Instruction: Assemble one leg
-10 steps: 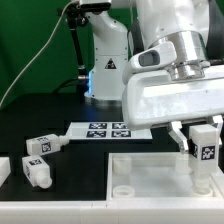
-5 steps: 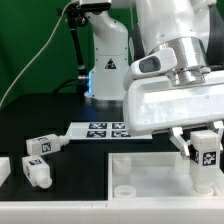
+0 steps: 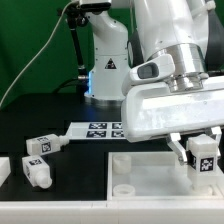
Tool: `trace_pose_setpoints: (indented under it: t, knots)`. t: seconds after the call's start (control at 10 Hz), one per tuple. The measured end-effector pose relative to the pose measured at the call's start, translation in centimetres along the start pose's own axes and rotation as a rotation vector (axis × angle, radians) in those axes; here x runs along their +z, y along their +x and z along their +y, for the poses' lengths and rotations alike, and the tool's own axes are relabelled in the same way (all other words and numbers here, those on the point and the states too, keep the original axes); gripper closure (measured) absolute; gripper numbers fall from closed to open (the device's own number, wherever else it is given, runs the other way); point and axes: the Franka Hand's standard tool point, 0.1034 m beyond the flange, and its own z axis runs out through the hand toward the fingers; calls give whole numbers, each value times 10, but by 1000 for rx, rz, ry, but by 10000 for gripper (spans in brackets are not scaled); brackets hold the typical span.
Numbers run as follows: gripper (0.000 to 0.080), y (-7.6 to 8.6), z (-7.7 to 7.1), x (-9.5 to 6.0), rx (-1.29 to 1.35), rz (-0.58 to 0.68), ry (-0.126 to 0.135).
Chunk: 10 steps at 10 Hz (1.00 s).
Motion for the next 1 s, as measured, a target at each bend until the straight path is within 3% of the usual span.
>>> trace_pose_setpoints:
  t: [0.3, 0.5, 0.6, 0.7, 1.0]
  knots:
    - [520, 0, 0, 2, 0, 15, -2]
    - [291, -2, 0, 3, 0, 7, -1]
    - [291, -1, 0, 2, 0, 6, -1]
    - [180, 5, 0, -3, -4, 3, 0]
    - [151, 29, 0, -29, -19, -21, 2]
